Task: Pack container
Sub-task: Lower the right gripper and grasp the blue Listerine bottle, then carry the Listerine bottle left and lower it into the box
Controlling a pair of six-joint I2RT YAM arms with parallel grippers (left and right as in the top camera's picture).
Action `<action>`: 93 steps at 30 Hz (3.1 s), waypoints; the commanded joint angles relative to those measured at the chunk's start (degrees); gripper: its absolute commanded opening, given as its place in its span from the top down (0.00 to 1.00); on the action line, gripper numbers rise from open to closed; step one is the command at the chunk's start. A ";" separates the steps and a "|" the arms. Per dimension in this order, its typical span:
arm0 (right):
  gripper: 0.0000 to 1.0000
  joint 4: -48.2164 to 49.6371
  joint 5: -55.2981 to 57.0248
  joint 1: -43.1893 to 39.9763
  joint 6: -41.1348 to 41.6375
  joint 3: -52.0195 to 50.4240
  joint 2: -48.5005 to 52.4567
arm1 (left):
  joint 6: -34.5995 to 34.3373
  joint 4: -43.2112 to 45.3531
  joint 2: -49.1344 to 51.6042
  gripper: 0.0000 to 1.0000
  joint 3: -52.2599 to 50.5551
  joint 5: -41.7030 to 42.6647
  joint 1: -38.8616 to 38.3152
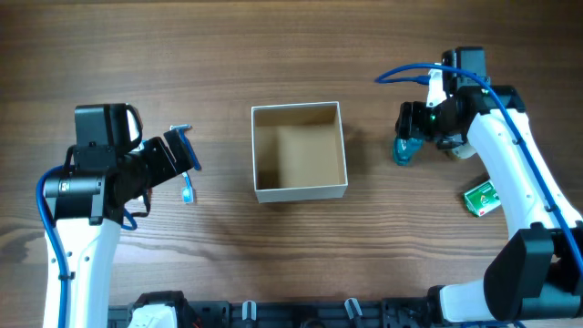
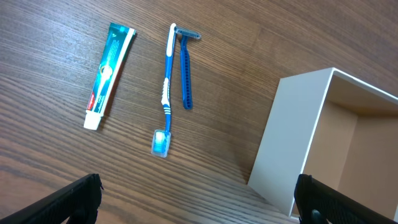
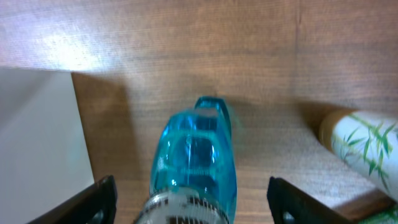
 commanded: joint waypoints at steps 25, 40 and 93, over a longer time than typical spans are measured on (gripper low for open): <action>0.81 2.23 0.81 0.00 2.36 -0.79 2.58 | -0.37 -0.22 0.13 0.00 1.05 0.50 0.37; 0.96 -8.37 1.81 7.26 2.56 14.36 -6.93 | -0.37 -0.20 0.13 0.00 1.05 0.50 0.37; 0.44 1.18 12.37 38.91 21.59 27.63 22.75 | -0.37 -0.24 0.13 0.00 1.05 0.50 0.37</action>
